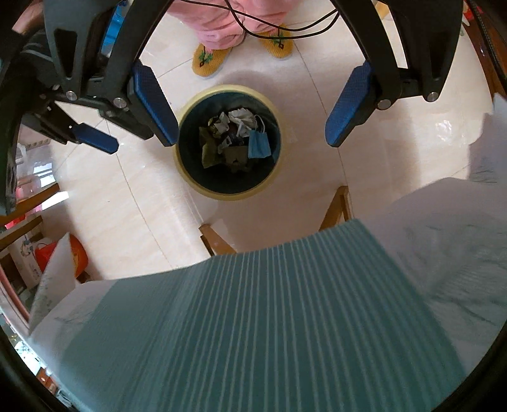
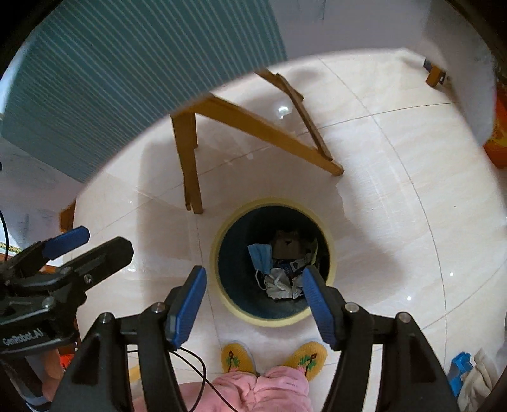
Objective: Collect trash
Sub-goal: 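Move both tools back over the table toward the paper cup and box, then grasp the grey checked paper cup with the right tool while the left tool grasps the yellow wrapper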
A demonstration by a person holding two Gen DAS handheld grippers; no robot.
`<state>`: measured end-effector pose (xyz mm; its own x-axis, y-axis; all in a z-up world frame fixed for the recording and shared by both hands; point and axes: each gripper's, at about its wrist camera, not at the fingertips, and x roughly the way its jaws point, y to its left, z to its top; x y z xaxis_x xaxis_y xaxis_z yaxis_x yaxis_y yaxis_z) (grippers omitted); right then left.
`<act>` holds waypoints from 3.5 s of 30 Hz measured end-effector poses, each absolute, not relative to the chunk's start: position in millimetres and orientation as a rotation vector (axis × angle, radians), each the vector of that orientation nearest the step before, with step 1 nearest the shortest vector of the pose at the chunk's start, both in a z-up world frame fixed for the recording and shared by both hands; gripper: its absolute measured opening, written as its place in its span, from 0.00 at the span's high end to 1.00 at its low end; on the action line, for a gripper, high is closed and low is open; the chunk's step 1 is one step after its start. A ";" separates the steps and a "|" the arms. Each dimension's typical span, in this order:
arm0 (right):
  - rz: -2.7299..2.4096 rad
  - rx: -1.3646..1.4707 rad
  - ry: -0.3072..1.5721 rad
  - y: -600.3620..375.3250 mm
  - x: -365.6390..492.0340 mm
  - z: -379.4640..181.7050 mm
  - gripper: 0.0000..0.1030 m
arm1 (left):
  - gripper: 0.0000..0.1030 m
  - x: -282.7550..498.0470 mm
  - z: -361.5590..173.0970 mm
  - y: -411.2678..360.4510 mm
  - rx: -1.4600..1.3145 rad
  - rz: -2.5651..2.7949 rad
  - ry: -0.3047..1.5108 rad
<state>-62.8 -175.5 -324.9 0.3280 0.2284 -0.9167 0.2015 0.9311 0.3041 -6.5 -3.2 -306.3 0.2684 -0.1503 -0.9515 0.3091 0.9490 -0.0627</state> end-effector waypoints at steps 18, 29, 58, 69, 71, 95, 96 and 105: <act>0.055 0.397 1.159 -162.4 -106.9 -136.4 0.36 | 0.10 -52.1 -101.6 16.6 0.096 -0.412 1.138; 0.076 0.378 0.986 -169.8 -103.3 -43.3 0.36 | 0.10 -40.9 -14.1 35.6 0.043 -0.388 0.982; 0.246 0.208 0.825 -168.4 -6.8 40.2 0.36 | 0.10 23.3 43.5 42.5 -0.088 -0.214 0.912; 0.218 0.146 0.859 -126.7 84.3 29.3 0.36 | 0.10 141.2 21.3 112.9 -0.156 -0.218 1.002; 0.204 0.152 0.865 -118.3 109.8 28.0 0.36 | 0.10 170.0 17.3 123.5 -0.157 -0.219 1.030; 0.286 0.031 1.241 -68.9 429.4 -102.4 0.35 | 0.10 457.4 -127.5 161.4 -0.196 -0.186 1.417; 0.325 0.056 1.253 -67.9 430.0 -105.7 0.33 | 0.10 459.6 -132.2 161.4 -0.201 -0.184 1.432; 0.490 0.213 1.325 -57.4 428.3 -125.3 0.61 | 0.13 472.6 -160.0 156.2 -0.237 -0.180 1.510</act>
<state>428.3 -57.4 -125.3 0.1605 0.4578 -0.8745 -0.2206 0.8802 0.4203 472.6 156.2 -160.0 0.0551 -0.2634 -0.9631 -0.0296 0.9637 -0.2652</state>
